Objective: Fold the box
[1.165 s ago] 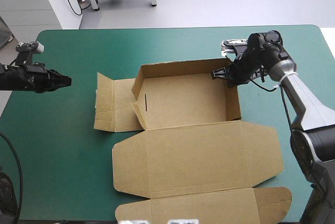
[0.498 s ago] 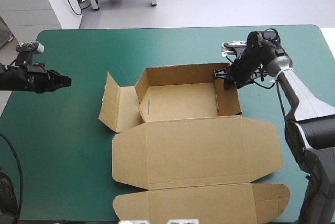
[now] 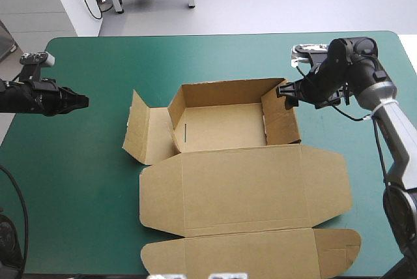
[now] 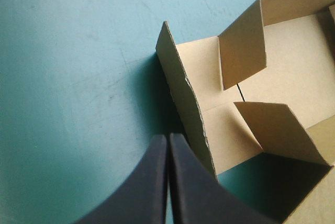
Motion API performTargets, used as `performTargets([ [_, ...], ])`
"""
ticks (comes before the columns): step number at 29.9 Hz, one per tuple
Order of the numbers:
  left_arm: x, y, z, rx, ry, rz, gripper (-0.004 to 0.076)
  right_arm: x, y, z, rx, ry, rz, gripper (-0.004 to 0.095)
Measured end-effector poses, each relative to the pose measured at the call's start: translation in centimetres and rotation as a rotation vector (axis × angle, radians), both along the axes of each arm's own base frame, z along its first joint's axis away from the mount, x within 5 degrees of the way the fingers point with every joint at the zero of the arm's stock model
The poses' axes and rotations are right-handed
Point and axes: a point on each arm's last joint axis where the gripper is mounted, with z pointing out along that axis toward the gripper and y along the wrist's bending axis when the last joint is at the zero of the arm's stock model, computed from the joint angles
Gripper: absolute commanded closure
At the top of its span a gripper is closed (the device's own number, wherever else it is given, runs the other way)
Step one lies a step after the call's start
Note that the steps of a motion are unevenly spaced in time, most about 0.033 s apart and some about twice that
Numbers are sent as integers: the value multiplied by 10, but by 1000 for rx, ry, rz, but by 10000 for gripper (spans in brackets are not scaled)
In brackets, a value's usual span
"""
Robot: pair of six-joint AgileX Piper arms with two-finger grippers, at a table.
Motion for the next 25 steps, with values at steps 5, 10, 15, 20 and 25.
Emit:
performTargets([
  [5,0,0,0,0,0,0,731,-5,1,-18,9,59,-1,231],
  [10,0,0,0,0,0,0,731,6,5,-32,37,62,-5,235],
  [15,0,0,0,0,0,0,731,17,7,-55,31,116,-8,235],
  [20,0,0,0,0,0,0,731,26,9,-74,24,155,-5,237],
  [25,0,0,0,0,0,0,731,30,10,-83,20,175,3,270],
])
